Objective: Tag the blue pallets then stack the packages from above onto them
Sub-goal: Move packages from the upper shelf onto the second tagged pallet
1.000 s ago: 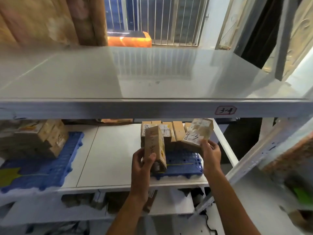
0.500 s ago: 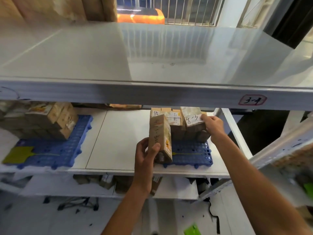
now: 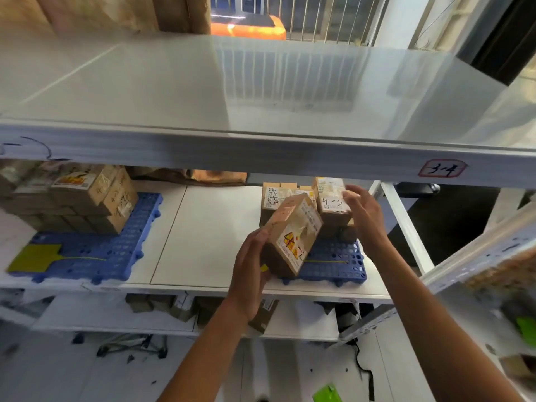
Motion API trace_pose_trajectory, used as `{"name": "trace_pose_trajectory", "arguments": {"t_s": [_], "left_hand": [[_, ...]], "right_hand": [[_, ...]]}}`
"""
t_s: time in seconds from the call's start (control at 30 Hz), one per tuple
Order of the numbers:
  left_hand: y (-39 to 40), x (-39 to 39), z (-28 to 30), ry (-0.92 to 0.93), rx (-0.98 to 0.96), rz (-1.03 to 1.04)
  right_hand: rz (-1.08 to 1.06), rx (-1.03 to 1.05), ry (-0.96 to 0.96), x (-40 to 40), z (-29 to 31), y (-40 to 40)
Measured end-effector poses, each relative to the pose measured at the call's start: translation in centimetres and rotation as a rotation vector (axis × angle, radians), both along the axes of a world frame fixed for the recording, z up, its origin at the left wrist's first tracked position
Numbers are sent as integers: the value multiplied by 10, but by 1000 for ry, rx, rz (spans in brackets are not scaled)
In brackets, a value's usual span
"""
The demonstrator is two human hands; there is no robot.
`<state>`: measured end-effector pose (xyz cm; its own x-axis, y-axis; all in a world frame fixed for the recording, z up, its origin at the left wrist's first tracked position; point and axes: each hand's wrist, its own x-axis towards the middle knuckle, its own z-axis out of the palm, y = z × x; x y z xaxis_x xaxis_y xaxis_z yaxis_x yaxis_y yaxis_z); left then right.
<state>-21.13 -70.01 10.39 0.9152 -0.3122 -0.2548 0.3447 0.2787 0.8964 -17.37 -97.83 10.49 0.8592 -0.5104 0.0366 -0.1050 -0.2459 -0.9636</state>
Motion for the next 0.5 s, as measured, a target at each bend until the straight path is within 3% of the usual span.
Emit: {"name": "trace_pose_trajectory", "arguments": {"t_s": [0.1, 0.17, 0.27, 0.37, 0.5], "left_hand": [[-5, 30, 15, 96, 11, -96], [-14, 51, 26, 146, -5, -110], [-32, 77, 37, 27, 72, -44], [-51, 103, 38, -184, 301, 7], [-68, 126, 31, -375, 536, 5]], "right_hand": [[369, 273, 61, -4, 18, 15], [400, 281, 66, -3, 25, 17], [191, 270, 57, 7, 34, 16], [-40, 195, 148, 25, 37, 12], [-177, 29, 194, 35, 34, 12]]}}
